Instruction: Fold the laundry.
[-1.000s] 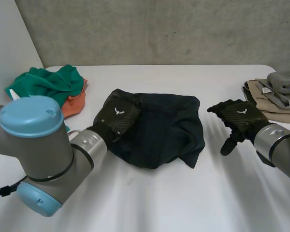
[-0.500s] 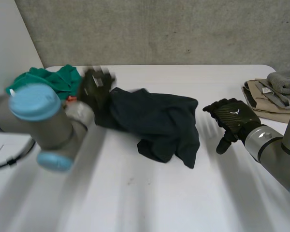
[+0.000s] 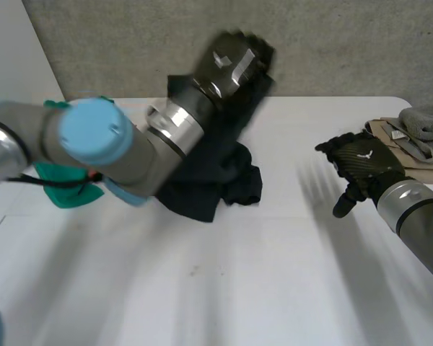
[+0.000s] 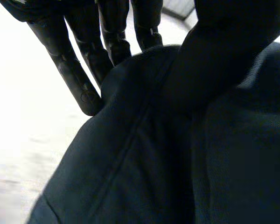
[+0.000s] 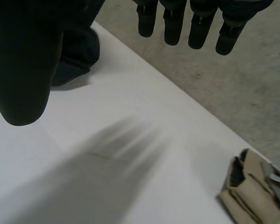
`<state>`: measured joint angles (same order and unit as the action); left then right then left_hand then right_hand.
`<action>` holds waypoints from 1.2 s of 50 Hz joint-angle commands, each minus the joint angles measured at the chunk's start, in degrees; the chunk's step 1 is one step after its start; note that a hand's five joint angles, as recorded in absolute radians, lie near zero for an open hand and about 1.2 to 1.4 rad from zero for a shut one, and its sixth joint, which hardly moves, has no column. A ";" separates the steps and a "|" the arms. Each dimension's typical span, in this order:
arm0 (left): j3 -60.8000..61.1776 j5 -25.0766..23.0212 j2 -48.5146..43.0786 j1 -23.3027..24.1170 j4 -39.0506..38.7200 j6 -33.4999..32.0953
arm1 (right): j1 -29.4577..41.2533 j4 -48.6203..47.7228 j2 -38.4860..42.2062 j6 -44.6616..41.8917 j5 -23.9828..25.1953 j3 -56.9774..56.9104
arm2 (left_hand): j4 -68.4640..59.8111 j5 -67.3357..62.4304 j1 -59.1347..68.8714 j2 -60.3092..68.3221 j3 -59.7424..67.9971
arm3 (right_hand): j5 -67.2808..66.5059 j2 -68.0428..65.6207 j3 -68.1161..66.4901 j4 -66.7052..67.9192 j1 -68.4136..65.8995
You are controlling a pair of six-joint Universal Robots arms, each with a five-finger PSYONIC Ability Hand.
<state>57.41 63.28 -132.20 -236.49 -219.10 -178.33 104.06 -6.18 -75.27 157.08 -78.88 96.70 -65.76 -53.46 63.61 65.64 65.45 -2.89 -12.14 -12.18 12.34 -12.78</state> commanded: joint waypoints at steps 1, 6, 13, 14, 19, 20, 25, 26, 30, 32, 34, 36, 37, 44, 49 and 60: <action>2.35 -1.58 -4.90 5.94 2.44 0.53 | -3.60 -3.49 -0.49 -0.64 -3.56 0.07 | 38.32 36.02 -36.17 -38.20 -38.01 | 2.89 2.14 2.18 -2.34 2.78; 5.34 -0.79 -2.19 7.53 3.85 0.27 | -5.54 -3.75 -0.40 -0.46 -2.86 -0.19 | 44.44 42.14 -42.29 -44.32 -44.13 | 2.89 2.14 2.18 -2.34 2.78; 12.28 4.12 9.14 2.62 9.29 -1.49 | -5.71 -3.05 -0.49 -0.64 2.76 -1.07 | 46.13 43.83 -43.97 -46.01 -45.81 | 2.89 2.14 2.18 -2.34 2.78; 13.42 5.44 10.90 1.91 10.52 -2.28 | -5.63 -3.05 -0.58 -0.99 3.47 -1.16 | 46.13 43.83 -43.97 -46.01 -45.81 | 2.89 2.14 2.18 -2.34 2.78; 21.86 13.35 18.99 -0.03 18.78 -7.11 | -5.28 -1.56 -4.08 -5.72 7.15 -0.81 | 46.13 43.83 -43.97 -46.01 -45.81 | 2.89 2.14 2.18 -2.34 2.78; 23.26 14.49 19.87 -0.20 19.84 -7.90 | -5.01 -0.95 -4.70 -6.87 7.77 -0.55 | 46.13 43.83 -43.97 -46.01 -45.81 | 2.89 2.14 2.18 -2.34 2.78; 33.62 22.22 25.23 -2.83 24.50 -13.08 | -4.48 3.18 -5.85 -13.90 10.33 1.30 | 44.62 42.33 -42.47 -44.51 -44.31 | -1.21 -1.96 -1.92 1.76 -1.32; 35.04 22.85 25.42 -3.27 24.59 -13.70 | -4.40 3.71 -5.68 -14.78 10.59 1.56 | 43.11 40.82 -40.96 -42.99 -42.80 | -4.06 -4.82 -4.77 4.61 -4.17; 40.76 24.00 25.33 -5.12 24.42 -14.76 | -3.17 4.95 -4.62 -18.21 10.86 2.01 | 37.89 35.59 -35.74 -37.77 -37.58 | -17.71 -18.46 -18.42 18.26 -17.82; 41.82 24.00 24.89 -5.82 24.07 -14.76 | -2.03 4.86 -1.64 -19.53 10.86 1.92 | 36.71 34.41 -34.56 -36.59 -36.40 | -17.22 -17.97 -17.93 17.77 -17.32; 42.17 24.00 22.26 -6.79 23.37 -14.68 | -1.41 4.60 1.08 -19.71 11.03 1.39 | 36.71 34.41 -34.55 -36.59 -36.39 | -15.87 -16.63 -16.59 16.42 -15.98; 41.91 23.91 19.72 -7.32 22.93 -14.76 | -1.23 4.25 4.42 -19.27 10.94 0.60 | 37.21 34.91 -35.06 -37.09 -36.90 | -14.86 -15.61 -15.57 15.41 -14.96; 41.47 23.91 17.70 -8.02 22.32 -14.76 | -1.14 4.07 5.48 -19.18 10.94 0.16 | 37.88 35.58 -35.72 -37.76 -37.56 | -14.86 -15.61 -15.57 15.41 -14.96; 37.26 23.73 11.80 -9.96 20.20 -14.76 | 1.31 -0.85 14.88 -17.69 10.42 -4.14 | 37.88 35.59 -35.73 -37.76 -37.57 | -14.18 -14.94 -14.90 14.74 -14.29; 32.69 22.42 6.80 -10.05 19.94 -14.85 | 1.93 -3.75 20.07 -17.51 9.98 -7.66 | 37.55 35.25 -35.40 -37.43 -37.24 | -15.19 -15.95 -15.90 15.74 -15.30; 29.87 19.95 5.20 -9.43 19.85 -14.85 | 3.07 -6.30 25.00 -15.49 8.05 -14.34 | -14.24 -16.54 16.39 14.36 14.55 | -67.11 -67.86 -67.82 67.66 -67.22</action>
<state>87.57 83.74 -127.94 -246.42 -199.24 -193.18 106.90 -11.16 -51.01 141.11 -70.21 84.54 -63.44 -52.88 64.78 63.48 63.11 -39.19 -51.36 -51.17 51.31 -48.97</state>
